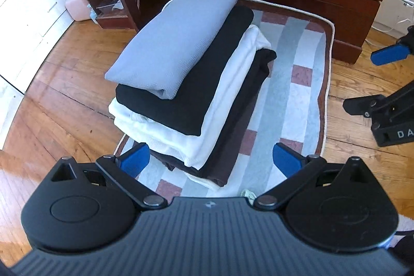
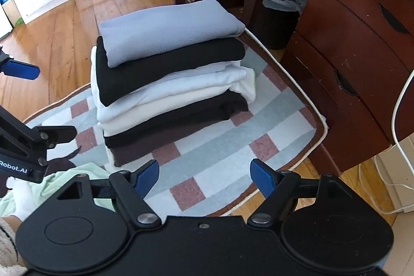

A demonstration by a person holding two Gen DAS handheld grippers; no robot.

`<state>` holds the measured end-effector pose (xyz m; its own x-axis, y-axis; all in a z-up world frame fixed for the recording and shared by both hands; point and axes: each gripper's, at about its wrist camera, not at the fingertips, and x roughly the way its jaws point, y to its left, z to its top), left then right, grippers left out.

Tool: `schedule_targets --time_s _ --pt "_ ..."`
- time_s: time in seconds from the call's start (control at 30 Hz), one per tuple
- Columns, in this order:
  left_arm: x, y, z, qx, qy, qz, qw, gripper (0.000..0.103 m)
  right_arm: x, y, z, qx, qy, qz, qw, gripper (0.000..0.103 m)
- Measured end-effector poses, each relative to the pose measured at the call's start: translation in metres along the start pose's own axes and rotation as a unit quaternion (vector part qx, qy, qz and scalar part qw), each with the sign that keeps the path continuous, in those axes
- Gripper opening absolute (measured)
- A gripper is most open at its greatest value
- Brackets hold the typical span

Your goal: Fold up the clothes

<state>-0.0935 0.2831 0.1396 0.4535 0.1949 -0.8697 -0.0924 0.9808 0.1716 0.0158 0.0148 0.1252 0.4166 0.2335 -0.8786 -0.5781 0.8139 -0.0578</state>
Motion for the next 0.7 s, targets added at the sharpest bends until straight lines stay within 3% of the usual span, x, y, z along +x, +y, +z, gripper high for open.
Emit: schedule_targets --time_s 0.7 --pt "0.009 -0.008 -0.012 0.001 0.02 -0.013 0.9997 0.103 -0.004 -0.006 -0.01 -0.007 -0.004 -0.009 1.0 0.081"
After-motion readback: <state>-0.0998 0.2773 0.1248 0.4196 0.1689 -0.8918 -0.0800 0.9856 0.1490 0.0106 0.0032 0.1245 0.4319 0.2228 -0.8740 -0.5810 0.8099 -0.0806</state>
